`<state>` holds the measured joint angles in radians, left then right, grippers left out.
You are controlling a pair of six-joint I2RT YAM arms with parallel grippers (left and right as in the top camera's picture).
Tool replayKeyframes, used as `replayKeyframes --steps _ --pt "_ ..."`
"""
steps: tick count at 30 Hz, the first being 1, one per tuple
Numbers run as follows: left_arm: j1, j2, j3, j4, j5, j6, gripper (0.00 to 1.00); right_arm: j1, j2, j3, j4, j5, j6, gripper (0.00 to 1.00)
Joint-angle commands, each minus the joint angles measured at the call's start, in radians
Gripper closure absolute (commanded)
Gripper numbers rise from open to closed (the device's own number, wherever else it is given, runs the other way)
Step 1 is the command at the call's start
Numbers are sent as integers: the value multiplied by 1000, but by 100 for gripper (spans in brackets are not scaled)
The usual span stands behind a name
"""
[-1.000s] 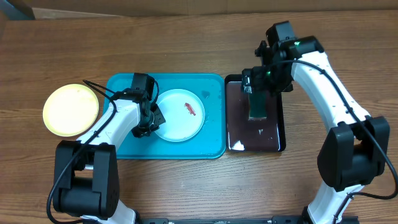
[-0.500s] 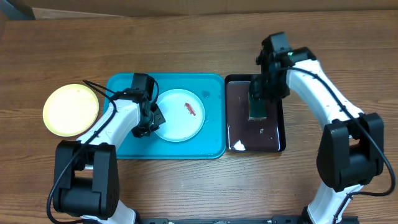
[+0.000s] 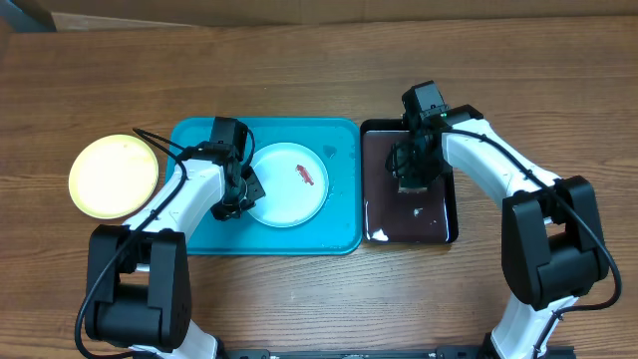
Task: Clean dirty plates on tray and stack at the side
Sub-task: 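Grasp the green sponge with the right gripper and rub it in the water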
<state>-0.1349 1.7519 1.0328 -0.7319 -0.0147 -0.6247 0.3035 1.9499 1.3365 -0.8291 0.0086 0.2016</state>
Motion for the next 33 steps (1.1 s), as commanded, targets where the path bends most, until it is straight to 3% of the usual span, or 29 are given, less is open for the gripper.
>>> replayKeyframes --steps 1,6,9,10,13,33 --pt "3 10 -24 7 -3 19 96 2 -18 -25 22 17 8 37" --pt "3 10 -24 7 -3 19 96 2 -18 -60 67 17 8 42" --pt "3 10 -24 7 -3 19 96 2 -18 -63 79 16 8 51" --pt "3 10 -24 7 -3 19 96 1 -19 -59 80 17 8 60" --pt "3 10 -24 7 -3 19 96 1 -24 -29 58 17 7 96" --pt "3 10 -25 7 -3 19 96 49 -435 11 -18 17 -26 96"
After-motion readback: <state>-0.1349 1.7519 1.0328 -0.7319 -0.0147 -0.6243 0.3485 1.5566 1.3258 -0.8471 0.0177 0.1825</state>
